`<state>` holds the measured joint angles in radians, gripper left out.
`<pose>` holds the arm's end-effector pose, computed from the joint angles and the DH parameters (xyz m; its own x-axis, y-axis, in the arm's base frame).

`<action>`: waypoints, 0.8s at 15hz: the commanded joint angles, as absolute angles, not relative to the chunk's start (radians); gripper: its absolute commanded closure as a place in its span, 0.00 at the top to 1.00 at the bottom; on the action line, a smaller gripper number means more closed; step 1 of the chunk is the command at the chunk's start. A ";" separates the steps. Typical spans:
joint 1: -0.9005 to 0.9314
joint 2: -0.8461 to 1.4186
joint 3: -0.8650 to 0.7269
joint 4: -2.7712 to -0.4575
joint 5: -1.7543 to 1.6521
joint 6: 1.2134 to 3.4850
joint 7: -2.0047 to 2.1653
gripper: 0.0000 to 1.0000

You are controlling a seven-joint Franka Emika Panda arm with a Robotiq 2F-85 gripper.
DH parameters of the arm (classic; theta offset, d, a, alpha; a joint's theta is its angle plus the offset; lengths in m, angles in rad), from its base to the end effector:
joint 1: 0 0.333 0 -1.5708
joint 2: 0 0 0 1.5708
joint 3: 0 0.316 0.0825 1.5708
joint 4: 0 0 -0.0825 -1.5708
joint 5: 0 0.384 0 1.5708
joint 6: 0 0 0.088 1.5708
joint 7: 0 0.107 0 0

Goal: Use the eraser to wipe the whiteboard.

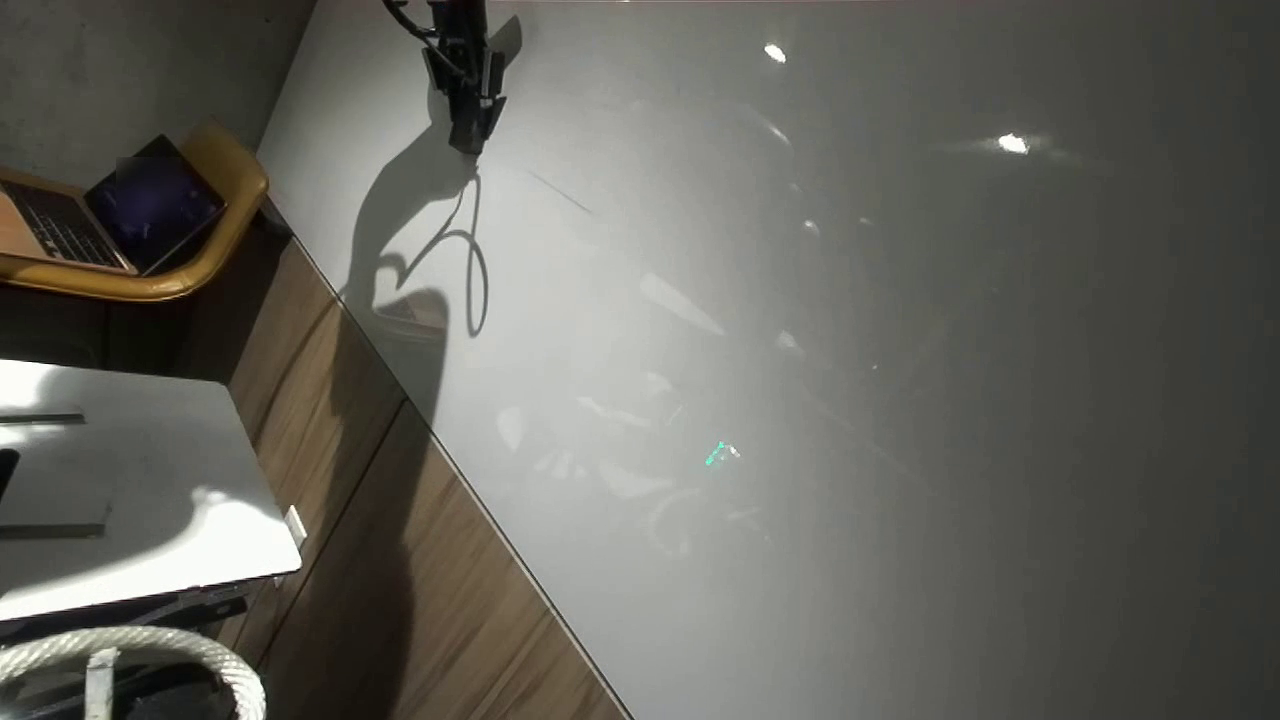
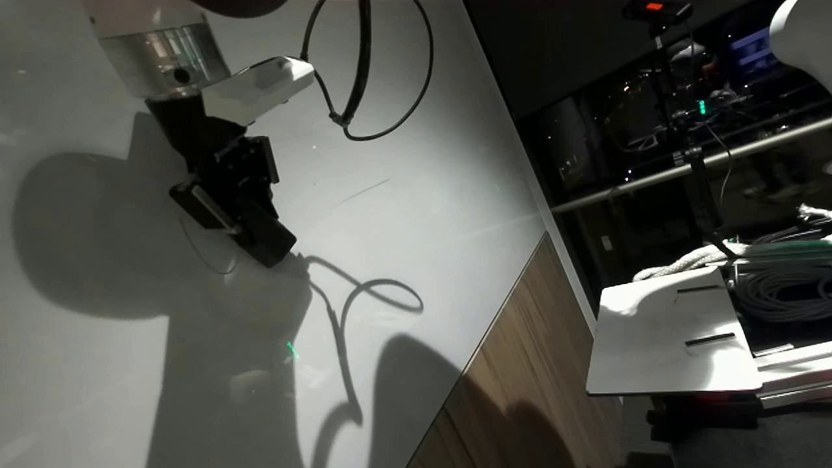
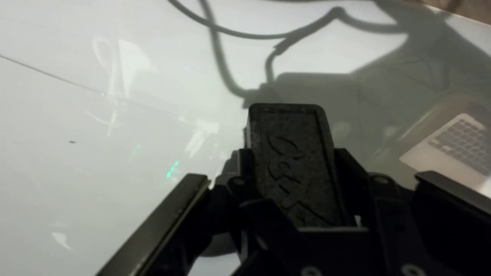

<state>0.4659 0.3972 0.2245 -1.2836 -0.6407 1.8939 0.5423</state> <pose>0.5849 0.3849 0.5625 0.8530 0.3117 0.4187 0.1599 -0.9196 0.3589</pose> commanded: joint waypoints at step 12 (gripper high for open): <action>0.647 0.881 0.184 -0.660 -0.656 1.807 0.391 0.29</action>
<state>0.6532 0.7581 0.2124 -0.8577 -0.6411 1.8329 0.4699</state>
